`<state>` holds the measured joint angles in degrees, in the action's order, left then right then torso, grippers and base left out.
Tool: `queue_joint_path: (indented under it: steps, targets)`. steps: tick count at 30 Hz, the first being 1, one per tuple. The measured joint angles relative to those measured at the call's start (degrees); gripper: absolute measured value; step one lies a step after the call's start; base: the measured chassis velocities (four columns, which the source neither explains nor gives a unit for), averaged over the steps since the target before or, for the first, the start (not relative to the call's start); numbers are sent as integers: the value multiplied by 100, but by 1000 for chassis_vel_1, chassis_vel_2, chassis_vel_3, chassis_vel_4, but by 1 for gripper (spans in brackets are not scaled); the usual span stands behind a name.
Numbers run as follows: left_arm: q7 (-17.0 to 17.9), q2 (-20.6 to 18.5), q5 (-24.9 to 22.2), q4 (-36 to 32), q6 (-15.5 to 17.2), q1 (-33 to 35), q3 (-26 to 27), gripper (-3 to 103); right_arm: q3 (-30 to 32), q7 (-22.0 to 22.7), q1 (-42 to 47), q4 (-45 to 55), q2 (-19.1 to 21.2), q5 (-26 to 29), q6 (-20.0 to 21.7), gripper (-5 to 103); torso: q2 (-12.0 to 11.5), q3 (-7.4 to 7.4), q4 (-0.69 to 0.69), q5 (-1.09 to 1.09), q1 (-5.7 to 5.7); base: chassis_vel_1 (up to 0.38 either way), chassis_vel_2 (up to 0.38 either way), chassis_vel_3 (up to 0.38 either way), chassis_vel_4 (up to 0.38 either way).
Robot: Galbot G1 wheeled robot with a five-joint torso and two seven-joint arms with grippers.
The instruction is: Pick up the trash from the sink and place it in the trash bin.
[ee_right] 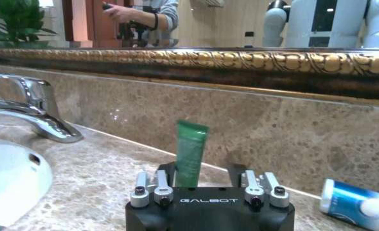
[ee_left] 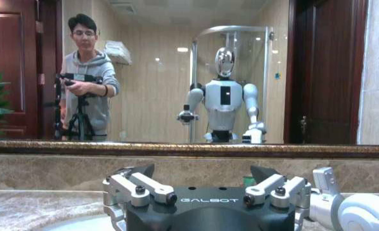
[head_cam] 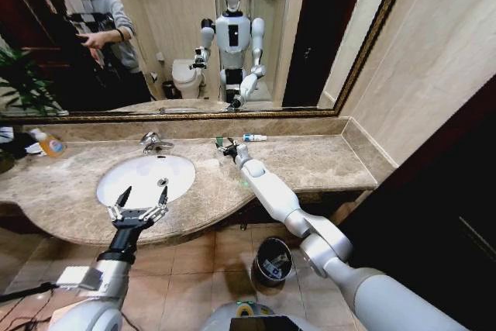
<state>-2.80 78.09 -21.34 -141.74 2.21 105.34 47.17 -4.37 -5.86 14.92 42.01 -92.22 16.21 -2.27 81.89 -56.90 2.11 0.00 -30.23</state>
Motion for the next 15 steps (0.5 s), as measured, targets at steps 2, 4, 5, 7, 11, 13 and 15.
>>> queue_joint_path:
  steps: [2,4,5,7,11,13,15]
  targets:
    - [0,0,0,0,0,0,0,100,7,-2,-12,-35,1,0,-8,54,0,0,0,0,0,0,0,0,0]
    - [0,0,0,0,0,0,0,100,18,-9,-44,-122,2,1,-31,43,0,0,0,0,0,0,0,0,0]
    - [0,0,0,0,0,0,0,100,24,-14,-59,-151,2,2,-41,38,0,0,0,0,0,0,0,0,0]
    - [0,0,0,0,0,0,0,100,26,-14,-68,-167,3,2,-47,38,0,0,0,0,0,0,0,0,0]
    - [0,0,0,0,0,0,0,100,26,-18,-76,-176,4,0,-48,16,0,0,0,0,0,0,0,0,0]
    - [0,0,0,0,0,0,0,100,23,-20,-76,-176,4,2,-48,16,0,0,0,0,0,0,0,0,0]
    - [0,0,0,0,0,0,0,100,20,-23,-77,-176,5,4,-48,7,0,0,0,0,0,0,0,0,0]
